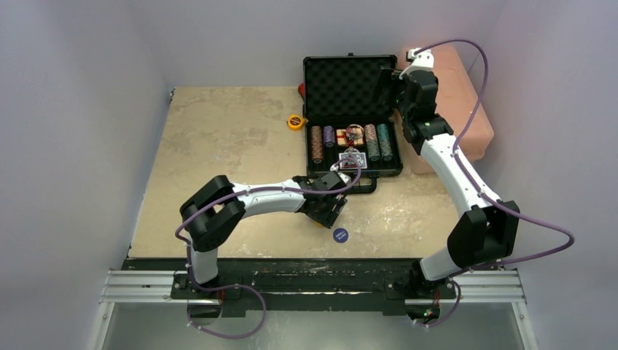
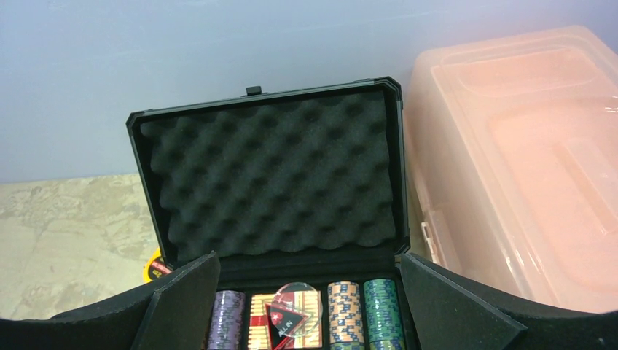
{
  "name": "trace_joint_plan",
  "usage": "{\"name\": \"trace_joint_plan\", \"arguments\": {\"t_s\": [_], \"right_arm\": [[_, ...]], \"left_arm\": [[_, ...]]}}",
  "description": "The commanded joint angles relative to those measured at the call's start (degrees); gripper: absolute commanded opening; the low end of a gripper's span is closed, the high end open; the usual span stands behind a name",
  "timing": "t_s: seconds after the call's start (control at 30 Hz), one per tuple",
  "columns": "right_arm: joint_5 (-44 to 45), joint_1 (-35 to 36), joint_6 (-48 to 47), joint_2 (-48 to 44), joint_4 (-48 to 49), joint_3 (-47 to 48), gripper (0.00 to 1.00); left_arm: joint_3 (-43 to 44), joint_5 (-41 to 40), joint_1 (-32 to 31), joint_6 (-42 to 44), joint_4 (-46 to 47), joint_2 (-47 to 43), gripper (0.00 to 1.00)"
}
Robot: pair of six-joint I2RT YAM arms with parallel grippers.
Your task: Pack up texas hold em set
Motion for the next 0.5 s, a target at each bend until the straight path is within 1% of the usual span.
{"name": "trace_joint_plan", "arguments": {"t_s": [0.0,0.47], "right_arm": [[-1.03,-0.23,-1.05,-0.91,0.42,2.85,0.99],[-1.03,-0.21,-1.31,-0.55,0.15,3.08,0.99]], "left_arm": [[-0.08,0.35,0.08,-1.36,1.84,0.95,0.64],[-1.87,-0.76,-0.16,-4.82,0.97,2.26,0.58]]}}
